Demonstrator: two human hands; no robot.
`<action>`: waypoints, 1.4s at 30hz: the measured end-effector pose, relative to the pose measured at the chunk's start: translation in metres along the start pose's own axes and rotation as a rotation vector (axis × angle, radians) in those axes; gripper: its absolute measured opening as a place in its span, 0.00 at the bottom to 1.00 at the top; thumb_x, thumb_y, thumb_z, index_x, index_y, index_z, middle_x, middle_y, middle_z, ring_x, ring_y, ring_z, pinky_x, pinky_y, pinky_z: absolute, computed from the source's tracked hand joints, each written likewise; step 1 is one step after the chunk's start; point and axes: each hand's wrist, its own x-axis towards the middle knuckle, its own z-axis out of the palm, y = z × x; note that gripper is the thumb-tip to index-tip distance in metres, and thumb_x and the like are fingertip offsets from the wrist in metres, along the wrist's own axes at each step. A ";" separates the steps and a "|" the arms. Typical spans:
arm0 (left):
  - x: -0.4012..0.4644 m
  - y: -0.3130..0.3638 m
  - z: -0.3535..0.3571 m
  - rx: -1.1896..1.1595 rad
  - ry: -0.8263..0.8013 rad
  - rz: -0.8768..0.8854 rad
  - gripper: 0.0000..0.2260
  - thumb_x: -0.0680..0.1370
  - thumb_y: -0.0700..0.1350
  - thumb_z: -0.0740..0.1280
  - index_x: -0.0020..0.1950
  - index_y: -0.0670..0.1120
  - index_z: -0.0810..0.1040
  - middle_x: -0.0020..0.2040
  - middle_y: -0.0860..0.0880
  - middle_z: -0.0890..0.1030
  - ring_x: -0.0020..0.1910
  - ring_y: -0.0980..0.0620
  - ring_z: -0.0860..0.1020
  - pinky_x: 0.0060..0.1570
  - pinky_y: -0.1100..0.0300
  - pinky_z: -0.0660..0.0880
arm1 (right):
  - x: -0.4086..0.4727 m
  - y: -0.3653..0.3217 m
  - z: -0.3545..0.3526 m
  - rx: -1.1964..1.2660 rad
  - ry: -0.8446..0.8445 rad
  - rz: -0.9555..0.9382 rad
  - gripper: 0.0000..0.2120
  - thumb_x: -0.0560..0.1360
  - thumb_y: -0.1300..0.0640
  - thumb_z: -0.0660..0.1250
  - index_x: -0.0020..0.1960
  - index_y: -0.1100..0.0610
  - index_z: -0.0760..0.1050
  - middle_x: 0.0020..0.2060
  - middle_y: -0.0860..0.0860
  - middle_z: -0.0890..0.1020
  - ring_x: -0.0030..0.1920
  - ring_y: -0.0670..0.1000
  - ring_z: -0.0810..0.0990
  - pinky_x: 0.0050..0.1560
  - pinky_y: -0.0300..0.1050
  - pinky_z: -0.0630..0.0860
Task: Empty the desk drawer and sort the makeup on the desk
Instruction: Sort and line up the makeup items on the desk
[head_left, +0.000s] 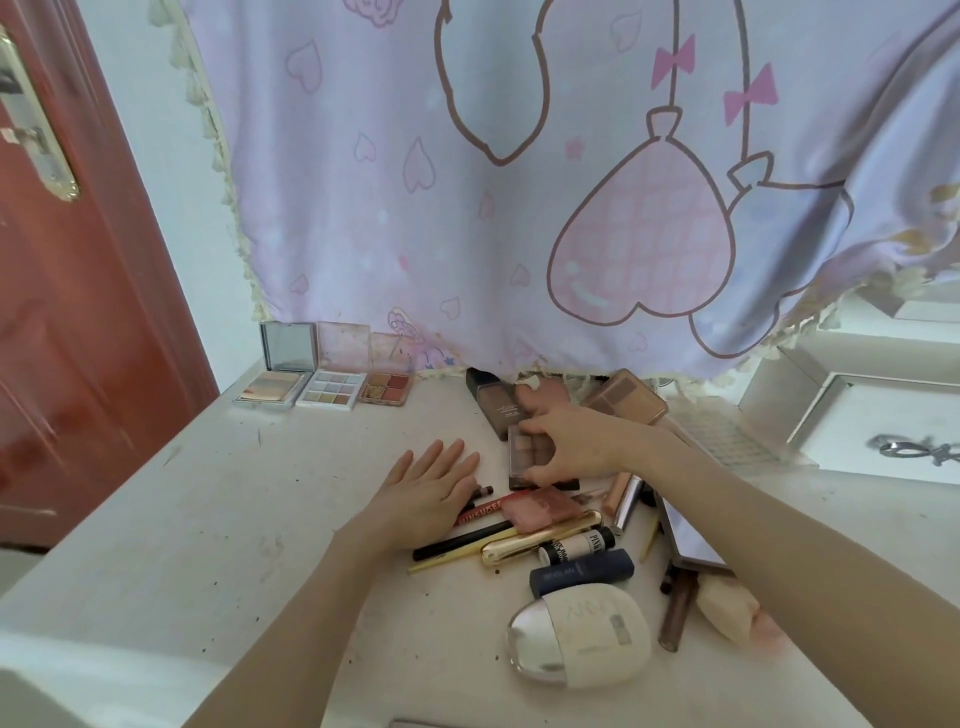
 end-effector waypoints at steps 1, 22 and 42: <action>0.000 0.000 -0.001 -0.022 -0.001 -0.001 0.21 0.82 0.53 0.39 0.76 0.55 0.42 0.76 0.55 0.39 0.74 0.56 0.38 0.72 0.54 0.36 | -0.004 0.000 -0.001 0.073 0.056 -0.013 0.17 0.71 0.47 0.68 0.53 0.57 0.75 0.48 0.51 0.76 0.48 0.51 0.75 0.51 0.47 0.73; -0.002 0.027 -0.039 -0.347 0.531 0.180 0.48 0.69 0.55 0.73 0.76 0.47 0.43 0.75 0.49 0.52 0.74 0.51 0.50 0.72 0.53 0.52 | -0.010 -0.018 -0.027 1.399 0.273 0.107 0.21 0.76 0.46 0.62 0.58 0.62 0.76 0.50 0.58 0.81 0.51 0.55 0.80 0.51 0.48 0.77; 0.013 -0.026 -0.019 -0.327 0.559 -0.203 0.40 0.72 0.54 0.67 0.76 0.47 0.47 0.65 0.44 0.65 0.64 0.45 0.63 0.63 0.55 0.59 | 0.100 -0.055 -0.015 1.185 0.270 0.243 0.10 0.81 0.60 0.54 0.45 0.59 0.71 0.36 0.57 0.78 0.33 0.52 0.77 0.32 0.40 0.76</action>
